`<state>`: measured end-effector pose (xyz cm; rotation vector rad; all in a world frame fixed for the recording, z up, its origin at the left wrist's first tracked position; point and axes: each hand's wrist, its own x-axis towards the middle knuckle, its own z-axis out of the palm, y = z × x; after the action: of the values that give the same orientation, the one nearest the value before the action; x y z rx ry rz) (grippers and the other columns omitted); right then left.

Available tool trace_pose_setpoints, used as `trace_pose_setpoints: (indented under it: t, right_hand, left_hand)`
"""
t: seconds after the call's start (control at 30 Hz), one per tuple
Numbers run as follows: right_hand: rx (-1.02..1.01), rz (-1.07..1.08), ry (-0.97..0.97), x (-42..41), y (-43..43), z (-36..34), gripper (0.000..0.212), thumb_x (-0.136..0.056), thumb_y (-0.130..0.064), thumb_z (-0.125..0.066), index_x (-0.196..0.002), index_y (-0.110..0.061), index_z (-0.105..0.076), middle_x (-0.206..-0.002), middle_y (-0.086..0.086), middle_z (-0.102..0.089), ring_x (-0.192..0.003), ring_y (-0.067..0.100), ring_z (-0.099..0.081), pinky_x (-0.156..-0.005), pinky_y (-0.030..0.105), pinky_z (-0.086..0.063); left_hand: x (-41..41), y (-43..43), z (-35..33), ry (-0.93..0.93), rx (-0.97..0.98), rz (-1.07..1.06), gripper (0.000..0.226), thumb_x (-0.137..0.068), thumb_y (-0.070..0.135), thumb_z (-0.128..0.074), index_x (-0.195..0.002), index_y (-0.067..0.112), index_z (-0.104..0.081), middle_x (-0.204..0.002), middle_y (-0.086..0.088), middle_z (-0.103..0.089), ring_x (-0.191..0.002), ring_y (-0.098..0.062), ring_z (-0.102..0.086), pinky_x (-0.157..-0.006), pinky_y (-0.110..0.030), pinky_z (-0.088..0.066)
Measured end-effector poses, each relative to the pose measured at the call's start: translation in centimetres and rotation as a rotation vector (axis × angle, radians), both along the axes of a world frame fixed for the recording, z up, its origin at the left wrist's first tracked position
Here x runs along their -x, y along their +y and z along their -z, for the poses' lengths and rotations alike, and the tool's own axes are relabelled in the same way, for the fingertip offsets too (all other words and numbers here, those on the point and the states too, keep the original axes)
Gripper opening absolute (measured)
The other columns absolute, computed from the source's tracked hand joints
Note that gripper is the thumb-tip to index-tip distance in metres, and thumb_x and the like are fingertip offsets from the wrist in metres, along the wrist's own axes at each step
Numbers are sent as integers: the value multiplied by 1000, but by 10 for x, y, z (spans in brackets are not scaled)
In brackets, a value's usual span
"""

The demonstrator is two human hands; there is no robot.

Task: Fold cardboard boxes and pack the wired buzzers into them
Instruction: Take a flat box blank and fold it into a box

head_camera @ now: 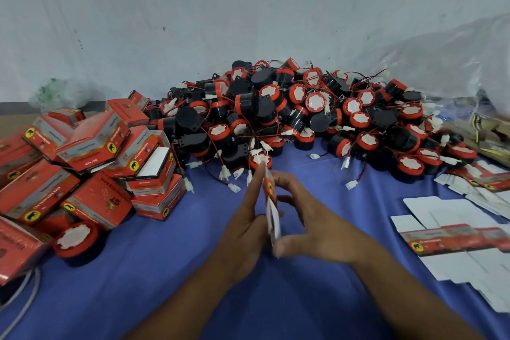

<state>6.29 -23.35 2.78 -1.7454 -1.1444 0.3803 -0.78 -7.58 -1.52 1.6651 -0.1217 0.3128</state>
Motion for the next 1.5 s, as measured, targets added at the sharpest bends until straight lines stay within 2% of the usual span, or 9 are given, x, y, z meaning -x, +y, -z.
trace_pose_setpoints:
  t: [0.17,0.27,0.57,0.73,0.87,1.03,1.23,1.4,1.5]
  right_hand:
    - [30,146,-157,1,0,2,79,-58,-64,-85,-124,-50,-44,-119,-28,-46,-122,3,-43,-98,15,-38]
    - [32,163,-116,0,-1,2,78,-53,-66,-86,-118,-45,-49,-118,-18,-50,-120,6,-45,-98,21,-41]
    - [-152,5,502,-3,3,1,46,-71,-26,-83,-107,-12,-59,-93,2,-73,-85,18,-69,-73,27,-55]
    - [-338,-147,753,-7,6,4,28,-85,-23,-74,-110,-11,-73,-102,-1,-74,-90,12,-70,-79,24,-55]
    - [-254,-358,808,-5,3,-4,69,-92,-31,-64,-141,10,-36,-110,-4,-70,-100,10,-67,-90,27,-52]
    - [-238,-170,840,-13,-4,-1,91,-72,-4,-81,-148,-15,-30,-94,3,-73,-85,15,-71,-75,24,-55]
    - [-371,-1,864,-12,-3,-9,57,-77,1,-53,-132,-13,-57,-77,-1,-66,-67,11,-62,-60,25,-53]
    - [-416,40,805,-8,5,-6,51,-76,-3,-50,-126,2,-58,-68,-4,-58,-62,10,-47,-55,21,-45]
    - [-392,61,749,-7,7,-5,49,-76,-4,-51,-123,3,-61,-69,-4,-59,-63,9,-49,-57,20,-45]
  left_hand:
    - [-4,2,0,107,-16,-148,29,-100,31,-47,-129,33,-53,-115,18,-66,-120,-5,-57,-87,-13,-48]
    - [2,6,-8,95,75,-110,90,-76,66,-68,-144,11,-46,-138,4,-59,-135,-26,-47,-89,-9,-46]
    - [4,27,-25,113,294,125,87,-58,-2,-50,-134,41,-58,-140,9,-58,-127,-23,-57,-97,-51,-53]
    - [6,29,-28,92,334,230,70,-47,16,-56,-116,23,-69,-119,-16,-64,-107,-35,-56,-87,-48,-43]
    - [6,28,-28,110,376,185,53,-50,20,-60,-102,19,-68,-107,-15,-60,-100,-29,-57,-81,-40,-44]
    - [7,29,-22,153,380,171,53,-68,26,-63,-117,7,-57,-112,-19,-60,-105,-29,-59,-88,-41,-46]
    - [9,21,-25,137,240,192,46,-78,30,-62,-124,30,-65,-112,-9,-64,-111,-25,-59,-97,-41,-46]
    - [12,17,-31,165,391,225,65,-77,73,-64,-122,26,-69,-118,-15,-55,-104,-34,-49,-101,-49,-43]
    - [9,17,-35,149,398,228,55,-88,59,-60,-128,23,-65,-119,-12,-42,-99,-31,-32,-92,-48,-32]
